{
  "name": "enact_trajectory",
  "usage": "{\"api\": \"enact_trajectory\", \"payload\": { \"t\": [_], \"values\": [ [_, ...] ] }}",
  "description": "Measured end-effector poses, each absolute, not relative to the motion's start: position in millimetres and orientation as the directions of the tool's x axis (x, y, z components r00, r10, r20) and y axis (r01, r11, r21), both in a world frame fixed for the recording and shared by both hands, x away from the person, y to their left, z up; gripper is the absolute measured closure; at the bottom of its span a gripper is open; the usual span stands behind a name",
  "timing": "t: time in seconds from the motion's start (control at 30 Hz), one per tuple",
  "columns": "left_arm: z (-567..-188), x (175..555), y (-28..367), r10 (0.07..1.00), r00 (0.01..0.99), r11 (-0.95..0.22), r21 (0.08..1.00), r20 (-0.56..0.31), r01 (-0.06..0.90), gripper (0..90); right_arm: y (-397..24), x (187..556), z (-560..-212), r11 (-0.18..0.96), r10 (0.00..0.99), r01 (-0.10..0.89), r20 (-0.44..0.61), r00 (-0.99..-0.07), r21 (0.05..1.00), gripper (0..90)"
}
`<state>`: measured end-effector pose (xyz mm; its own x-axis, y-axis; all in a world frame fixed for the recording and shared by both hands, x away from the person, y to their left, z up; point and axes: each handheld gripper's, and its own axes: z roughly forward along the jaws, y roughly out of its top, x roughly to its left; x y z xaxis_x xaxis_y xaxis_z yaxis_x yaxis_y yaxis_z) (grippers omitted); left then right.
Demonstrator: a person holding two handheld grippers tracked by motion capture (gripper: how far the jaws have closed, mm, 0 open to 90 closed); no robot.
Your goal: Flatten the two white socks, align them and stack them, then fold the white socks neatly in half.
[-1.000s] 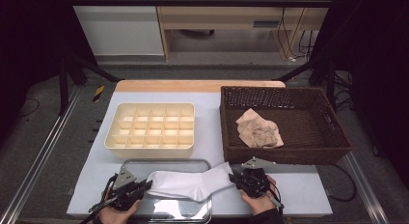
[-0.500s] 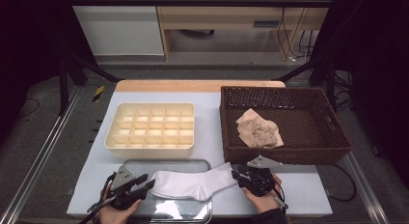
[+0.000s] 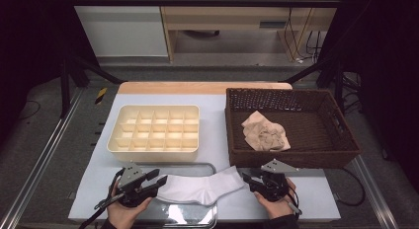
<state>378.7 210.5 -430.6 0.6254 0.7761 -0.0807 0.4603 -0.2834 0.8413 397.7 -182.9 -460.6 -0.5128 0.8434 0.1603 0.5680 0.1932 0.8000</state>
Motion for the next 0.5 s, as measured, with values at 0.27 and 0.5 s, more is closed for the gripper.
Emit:
{"api": "enact_trajectory", "payload": {
  "t": [0.27, 0.5],
  "values": [
    [-429.6, 386.0, 184.6, 0.753, 0.654, -0.301, 0.845, -0.074, 0.442, 64.6, -184.0, 398.0, -461.9, 0.185, 0.847, 0.571, 0.164, -0.505, 0.8, 59.5],
    [-440.8, 388.8, 161.0, 0.727, 0.682, -0.326, 0.833, -0.082, 0.447, 73.3, -178.7, 398.8, -465.3, 0.193, 0.844, 0.58, 0.168, -0.509, 0.791, 61.5]
  ]
}}
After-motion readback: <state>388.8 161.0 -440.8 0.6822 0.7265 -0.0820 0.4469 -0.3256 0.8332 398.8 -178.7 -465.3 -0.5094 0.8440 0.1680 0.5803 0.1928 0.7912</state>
